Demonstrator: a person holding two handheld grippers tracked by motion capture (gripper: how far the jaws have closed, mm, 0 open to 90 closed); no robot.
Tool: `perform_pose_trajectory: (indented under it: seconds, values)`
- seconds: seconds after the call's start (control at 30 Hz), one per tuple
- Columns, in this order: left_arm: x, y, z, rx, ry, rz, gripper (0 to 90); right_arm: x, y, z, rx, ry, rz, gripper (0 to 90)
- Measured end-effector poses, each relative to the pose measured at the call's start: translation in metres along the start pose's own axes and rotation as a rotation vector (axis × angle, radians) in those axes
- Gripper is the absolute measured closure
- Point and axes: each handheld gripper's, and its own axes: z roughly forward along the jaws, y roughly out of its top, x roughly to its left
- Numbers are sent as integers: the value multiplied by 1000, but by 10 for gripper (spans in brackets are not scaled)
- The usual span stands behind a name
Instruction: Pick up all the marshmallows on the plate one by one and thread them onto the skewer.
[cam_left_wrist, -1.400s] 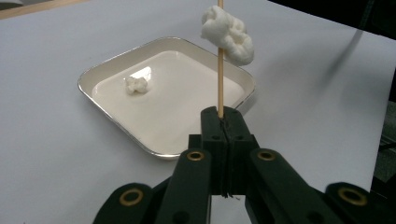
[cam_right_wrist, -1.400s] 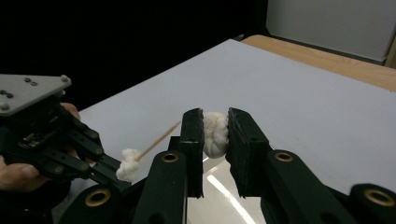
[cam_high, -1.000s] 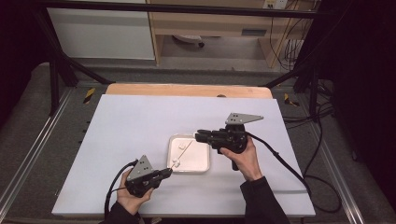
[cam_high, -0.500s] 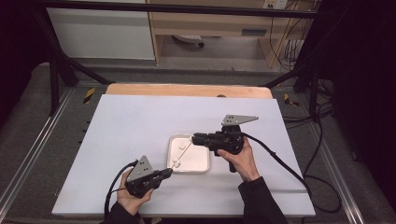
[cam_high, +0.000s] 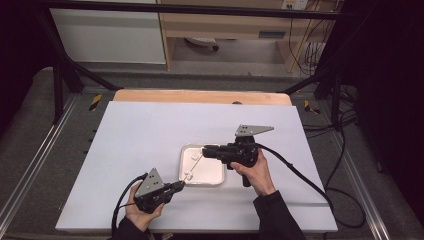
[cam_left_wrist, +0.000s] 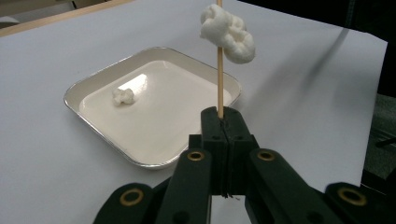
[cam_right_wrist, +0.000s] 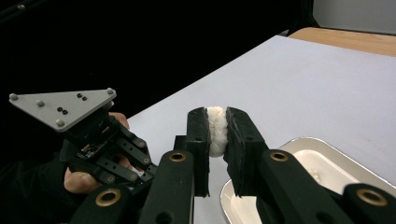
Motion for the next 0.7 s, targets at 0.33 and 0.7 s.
perform_pose_trajectory:
  seconds: [0.33,0.7]
  values:
    - [-1,0,2,5,6,7,890,4,-3,2,-11,34,-6,812]
    - [-3,0,4,9,12,2,891,7,-7,5,-10,40,-28,812]
